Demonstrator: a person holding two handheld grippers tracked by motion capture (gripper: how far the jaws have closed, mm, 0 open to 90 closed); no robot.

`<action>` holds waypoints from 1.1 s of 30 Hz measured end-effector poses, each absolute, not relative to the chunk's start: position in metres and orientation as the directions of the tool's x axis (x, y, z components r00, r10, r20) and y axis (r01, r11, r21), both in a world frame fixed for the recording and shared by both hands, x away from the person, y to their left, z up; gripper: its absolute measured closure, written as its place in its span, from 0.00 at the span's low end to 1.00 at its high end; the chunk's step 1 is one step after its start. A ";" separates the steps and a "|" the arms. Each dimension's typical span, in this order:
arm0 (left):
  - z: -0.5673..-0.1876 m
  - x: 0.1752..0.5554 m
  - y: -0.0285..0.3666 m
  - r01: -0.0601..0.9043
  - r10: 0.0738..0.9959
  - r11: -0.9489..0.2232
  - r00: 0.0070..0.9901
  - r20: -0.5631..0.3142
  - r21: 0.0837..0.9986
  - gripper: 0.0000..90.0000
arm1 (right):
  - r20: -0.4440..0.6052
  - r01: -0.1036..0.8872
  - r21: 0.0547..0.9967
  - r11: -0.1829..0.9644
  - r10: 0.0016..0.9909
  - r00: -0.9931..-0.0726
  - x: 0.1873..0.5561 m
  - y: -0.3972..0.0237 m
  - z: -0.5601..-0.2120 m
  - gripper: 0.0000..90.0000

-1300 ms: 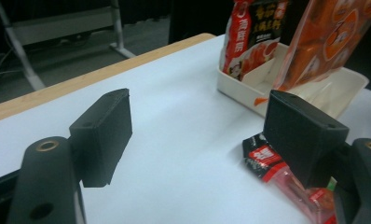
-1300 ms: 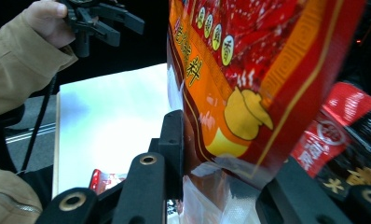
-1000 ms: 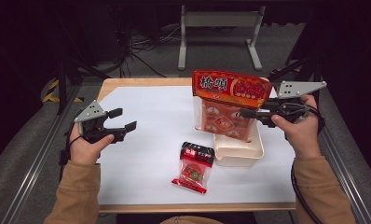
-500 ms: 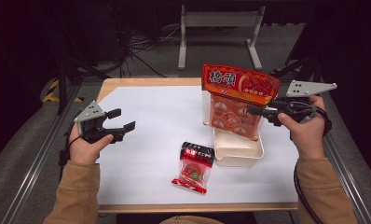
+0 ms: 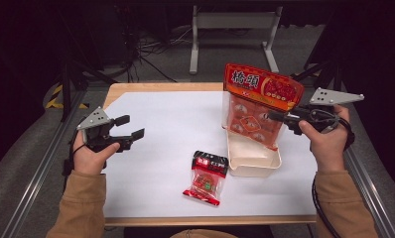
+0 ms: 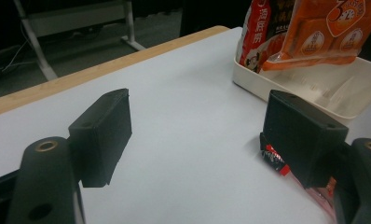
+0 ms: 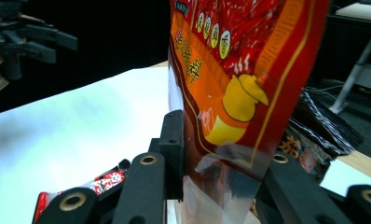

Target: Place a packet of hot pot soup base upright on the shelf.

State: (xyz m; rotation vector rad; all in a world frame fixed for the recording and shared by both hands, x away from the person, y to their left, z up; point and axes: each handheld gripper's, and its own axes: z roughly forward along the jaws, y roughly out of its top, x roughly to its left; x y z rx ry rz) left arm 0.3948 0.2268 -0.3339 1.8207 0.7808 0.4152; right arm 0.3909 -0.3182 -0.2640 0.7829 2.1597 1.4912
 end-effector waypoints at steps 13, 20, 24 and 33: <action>-0.334 0.395 0.226 0.313 0.678 -0.233 0.731 -0.077 0.921 0.27 | -0.018 0.248 0.929 0.276 0.701 -0.713 0.390 -0.315 -0.277 0.79; -0.334 0.394 0.225 0.314 0.677 -0.233 0.732 -0.078 0.920 0.27 | -0.035 0.280 0.904 0.323 0.710 -0.704 0.392 -0.306 -0.283 0.79; -0.334 0.394 0.225 0.313 0.678 -0.234 0.731 -0.076 0.920 0.27 | -0.026 0.303 0.892 0.334 0.709 -0.705 0.396 -0.302 -0.292 0.79; -0.337 0.396 0.219 0.323 0.670 -0.240 0.738 -0.084 0.916 0.26 | 0.010 0.352 0.872 0.339 0.707 -0.707 0.400 -0.307 -0.305 0.79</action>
